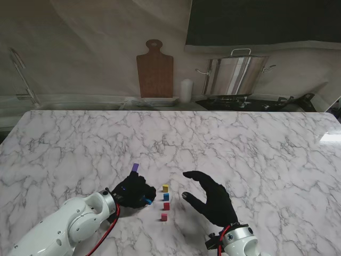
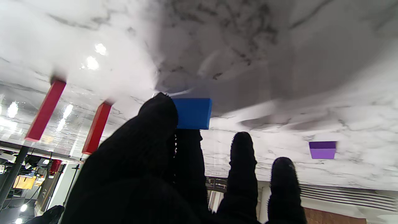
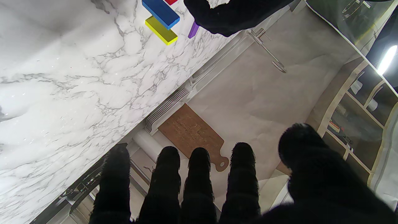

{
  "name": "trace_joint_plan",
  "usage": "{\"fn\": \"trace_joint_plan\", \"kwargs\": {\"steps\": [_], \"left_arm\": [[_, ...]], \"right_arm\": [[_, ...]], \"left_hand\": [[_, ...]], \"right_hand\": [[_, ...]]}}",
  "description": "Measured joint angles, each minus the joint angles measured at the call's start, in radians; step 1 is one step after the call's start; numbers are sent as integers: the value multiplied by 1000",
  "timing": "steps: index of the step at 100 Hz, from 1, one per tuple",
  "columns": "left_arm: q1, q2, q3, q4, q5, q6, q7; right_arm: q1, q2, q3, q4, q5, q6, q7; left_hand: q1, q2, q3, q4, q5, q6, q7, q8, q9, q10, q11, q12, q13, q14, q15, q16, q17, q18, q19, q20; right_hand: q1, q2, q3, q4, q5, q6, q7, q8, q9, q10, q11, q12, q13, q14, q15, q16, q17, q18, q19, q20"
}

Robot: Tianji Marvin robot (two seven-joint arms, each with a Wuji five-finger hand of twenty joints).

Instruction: Arrange dominoes in a row

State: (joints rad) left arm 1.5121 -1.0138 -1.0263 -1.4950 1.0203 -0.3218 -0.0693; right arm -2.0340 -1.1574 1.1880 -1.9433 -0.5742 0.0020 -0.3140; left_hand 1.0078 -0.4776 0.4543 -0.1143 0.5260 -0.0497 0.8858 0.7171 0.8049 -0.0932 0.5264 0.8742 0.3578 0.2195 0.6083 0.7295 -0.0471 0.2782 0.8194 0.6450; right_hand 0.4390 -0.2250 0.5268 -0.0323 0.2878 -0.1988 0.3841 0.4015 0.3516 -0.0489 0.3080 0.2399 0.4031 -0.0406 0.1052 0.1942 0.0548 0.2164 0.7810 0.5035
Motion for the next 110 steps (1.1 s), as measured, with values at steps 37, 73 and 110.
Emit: {"fn": "trace_joint_plan", "kwargs": {"steps": [37, 73, 110], "left_arm": [[43, -9, -36, -21, -1, 33, 13], [121, -23, -131, -113, -109, 73, -23], [137, -29, -158, -143, -160, 95, -12]], "right_arm": [[0, 0, 0, 0, 1, 0, -1], [0, 0, 0, 0, 2, -1, 0], [0, 0, -1, 0, 2, -1, 0]], "left_hand": [[-2, 3, -52, 8, 57, -3, 95, -67, -265, 154, 42, -223, -113, 21, -7, 11, -24, 5, -36, 0], [-5, -12, -53, 8, 78, -1, 95, -101, -61, 67, 311, 231, -72, 22, 149, 146, -25, 9, -72, 8], [-5, -12, -73, 8, 78, 9, 95, -78, 234, 46, -141, -88, 91, 16, 58, 58, 1, 19, -12, 10]], "right_hand": [[0, 0, 0, 0, 0, 0, 0, 0, 11, 0, 0, 1, 0, 1, 0, 0, 1, 0, 1, 0], [0, 0, 0, 0, 0, 0, 0, 0, 11, 0, 0, 1, 0, 1, 0, 0, 2, 9, 8, 0], [0, 0, 0, 0, 0, 0, 0, 0, 11, 0, 0, 1, 14, 2, 0, 8, 4, 9, 10, 0]]}}
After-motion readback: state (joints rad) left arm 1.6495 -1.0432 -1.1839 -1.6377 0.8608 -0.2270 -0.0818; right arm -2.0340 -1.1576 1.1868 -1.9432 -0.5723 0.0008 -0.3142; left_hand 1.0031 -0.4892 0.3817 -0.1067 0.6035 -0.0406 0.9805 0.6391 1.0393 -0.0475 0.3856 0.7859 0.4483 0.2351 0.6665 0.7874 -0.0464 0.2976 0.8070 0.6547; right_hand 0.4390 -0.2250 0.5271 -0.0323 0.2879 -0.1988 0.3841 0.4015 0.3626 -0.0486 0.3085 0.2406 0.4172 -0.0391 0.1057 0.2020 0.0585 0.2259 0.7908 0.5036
